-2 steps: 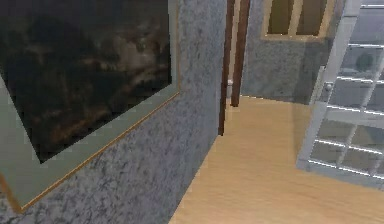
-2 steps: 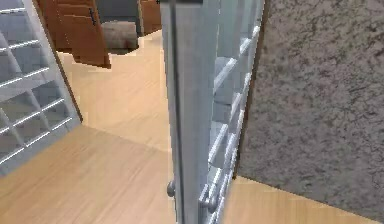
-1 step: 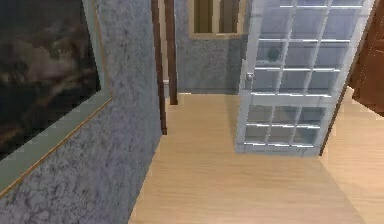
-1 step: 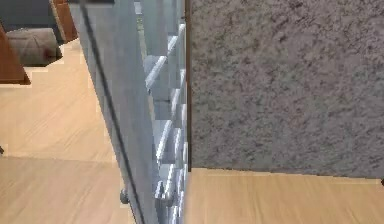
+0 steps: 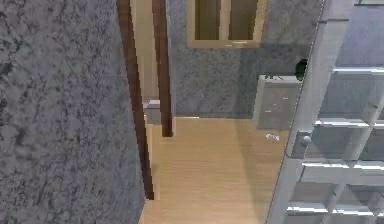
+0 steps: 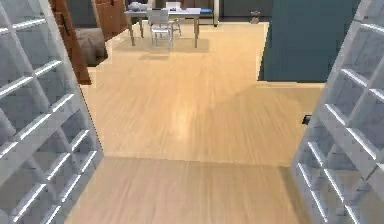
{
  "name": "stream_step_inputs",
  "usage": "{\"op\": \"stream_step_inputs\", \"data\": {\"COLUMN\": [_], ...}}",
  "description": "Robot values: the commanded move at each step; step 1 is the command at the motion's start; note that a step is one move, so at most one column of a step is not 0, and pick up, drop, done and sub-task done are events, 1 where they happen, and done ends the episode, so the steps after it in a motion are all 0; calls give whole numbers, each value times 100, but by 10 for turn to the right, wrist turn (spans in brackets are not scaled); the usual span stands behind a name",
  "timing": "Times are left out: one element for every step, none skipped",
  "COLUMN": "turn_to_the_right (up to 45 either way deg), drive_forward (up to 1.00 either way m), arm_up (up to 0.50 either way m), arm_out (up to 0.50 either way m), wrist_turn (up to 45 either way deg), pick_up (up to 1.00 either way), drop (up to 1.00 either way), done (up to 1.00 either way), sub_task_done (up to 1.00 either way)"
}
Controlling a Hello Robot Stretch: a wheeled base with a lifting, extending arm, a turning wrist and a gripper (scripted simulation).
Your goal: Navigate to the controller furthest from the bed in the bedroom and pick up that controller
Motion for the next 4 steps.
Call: {"op": "stream_step_inputs", "data": {"turn_to_the_right": [0,0,360,0], "drive_forward": [100,25,0,55], "arm_up": [0,0,0,0], "arm_out": [0,0,0,0], "wrist_turn": [0,0,0,0], "pick_up": [0,0,0,0], "drop": [0,0,0,0], "done": [0,0,0,0], "sub_task_done": [0,0,0,0]}}
